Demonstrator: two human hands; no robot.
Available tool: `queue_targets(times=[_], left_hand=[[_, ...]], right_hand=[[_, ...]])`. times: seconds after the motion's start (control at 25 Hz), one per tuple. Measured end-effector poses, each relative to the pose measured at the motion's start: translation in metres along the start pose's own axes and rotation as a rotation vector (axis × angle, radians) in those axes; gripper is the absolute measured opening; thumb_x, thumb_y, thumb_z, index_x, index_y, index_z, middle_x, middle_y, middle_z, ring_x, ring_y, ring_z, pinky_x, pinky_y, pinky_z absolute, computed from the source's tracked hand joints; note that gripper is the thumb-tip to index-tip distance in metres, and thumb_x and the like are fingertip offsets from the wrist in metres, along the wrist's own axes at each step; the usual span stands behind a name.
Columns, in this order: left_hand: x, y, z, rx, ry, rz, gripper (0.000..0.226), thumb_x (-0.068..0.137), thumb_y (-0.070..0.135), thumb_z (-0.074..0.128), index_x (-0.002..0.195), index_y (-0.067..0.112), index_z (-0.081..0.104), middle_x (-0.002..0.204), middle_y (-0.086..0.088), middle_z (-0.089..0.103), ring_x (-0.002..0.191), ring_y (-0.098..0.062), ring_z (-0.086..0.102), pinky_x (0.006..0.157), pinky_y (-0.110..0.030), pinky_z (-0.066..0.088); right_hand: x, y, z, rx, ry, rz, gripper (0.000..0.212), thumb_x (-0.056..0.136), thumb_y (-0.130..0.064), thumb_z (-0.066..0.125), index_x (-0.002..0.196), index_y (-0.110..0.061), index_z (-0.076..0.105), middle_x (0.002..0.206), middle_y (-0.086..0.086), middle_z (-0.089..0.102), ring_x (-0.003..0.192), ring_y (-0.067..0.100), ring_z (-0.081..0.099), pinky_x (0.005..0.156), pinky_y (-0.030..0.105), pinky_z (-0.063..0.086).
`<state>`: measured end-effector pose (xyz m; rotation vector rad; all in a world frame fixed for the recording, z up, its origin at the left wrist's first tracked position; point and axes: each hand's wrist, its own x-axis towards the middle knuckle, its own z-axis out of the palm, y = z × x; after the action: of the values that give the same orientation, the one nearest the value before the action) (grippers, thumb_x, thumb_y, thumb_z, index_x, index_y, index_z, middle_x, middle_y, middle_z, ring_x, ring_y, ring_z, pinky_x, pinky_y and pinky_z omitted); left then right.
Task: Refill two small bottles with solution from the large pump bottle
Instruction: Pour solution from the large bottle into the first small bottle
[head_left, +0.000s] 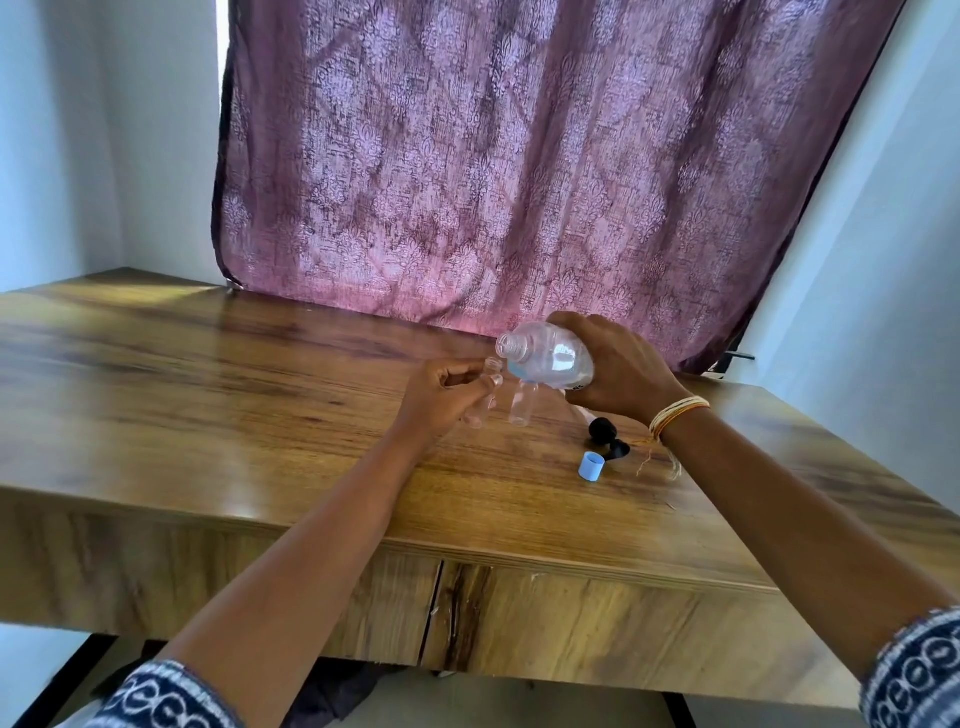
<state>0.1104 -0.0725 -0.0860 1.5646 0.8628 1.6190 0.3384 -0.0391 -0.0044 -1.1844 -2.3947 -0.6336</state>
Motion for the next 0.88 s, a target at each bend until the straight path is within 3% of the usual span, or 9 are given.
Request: queue_targets(times=[0.12,0.2,0.32,0.44,0.68,0.88], left_hand=[[-0.0016,0.0008,-0.0013,-0.013,0.005,0.011,0.021,0.084,0.013,0.072,0.085,0.034,0.078,0.077,-0.012,0.075,0.065,-0.034,0.069,0.047,-0.029,0.058],[-0.0010,-0.0007,-0.0019,-0.028,-0.003,0.010,0.019,0.085,0.015,0.072,0.087,0.033,0.078,0.083,-0.019,0.074,0.074,-0.047,0.069,0.053,-0.040,0.059],[-0.0009,-0.0010,-0.0001,-0.037,-0.005,-0.009,0.016,0.085,0.015,0.072,0.089,0.029,0.078,0.078,-0.014,0.075,0.068,-0.040,0.069,0.059,-0.051,0.058],[-0.0016,-0.0007,0.0004,-0.055,-0.015,-0.029,0.014,0.084,0.015,0.072,0.092,0.026,0.077,0.075,-0.005,0.075,0.074,-0.033,0.072,0.055,-0.043,0.060],[-0.0007,-0.0010,0.0002,-0.057,-0.029,-0.026,0.014,0.085,0.014,0.071,0.098,0.018,0.076,0.087,-0.030,0.071,0.083,-0.055,0.065,0.054,-0.039,0.059],[0.0003,-0.0026,0.0005,-0.083,-0.027,-0.042,0.015,0.084,0.014,0.072,0.097,0.020,0.076,0.087,-0.021,0.074,0.084,-0.051,0.068,0.053,-0.034,0.060]], right_hand=[[0.0001,0.0010,-0.0013,-0.023,0.015,-0.002,0.080,0.066,-0.040,0.079,0.135,-0.027,0.041,0.101,0.005,0.061,0.087,0.027,0.061,0.070,0.043,0.055],[0.0003,0.0011,-0.0013,-0.027,0.018,-0.003,0.080,0.066,-0.040,0.079,0.135,-0.028,0.041,0.101,0.005,0.061,0.087,0.027,0.061,0.070,0.042,0.055],[0.0014,0.0020,-0.0016,-0.053,0.006,-0.006,0.080,0.067,-0.040,0.078,0.136,-0.027,0.040,0.101,0.005,0.061,0.089,0.026,0.060,0.072,0.043,0.054],[0.0022,0.0022,-0.0016,-0.070,-0.003,-0.002,0.078,0.069,-0.043,0.076,0.136,-0.029,0.039,0.101,0.004,0.060,0.089,0.026,0.060,0.072,0.043,0.053],[0.0015,0.0001,-0.0007,-0.110,0.008,-0.020,0.077,0.069,-0.043,0.076,0.135,-0.027,0.041,0.104,0.005,0.062,0.091,0.027,0.061,0.072,0.039,0.053],[0.0035,-0.0007,-0.0026,-0.150,0.008,-0.020,0.075,0.071,-0.045,0.075,0.135,-0.028,0.041,0.104,0.005,0.061,0.092,0.027,0.060,0.073,0.040,0.052]])
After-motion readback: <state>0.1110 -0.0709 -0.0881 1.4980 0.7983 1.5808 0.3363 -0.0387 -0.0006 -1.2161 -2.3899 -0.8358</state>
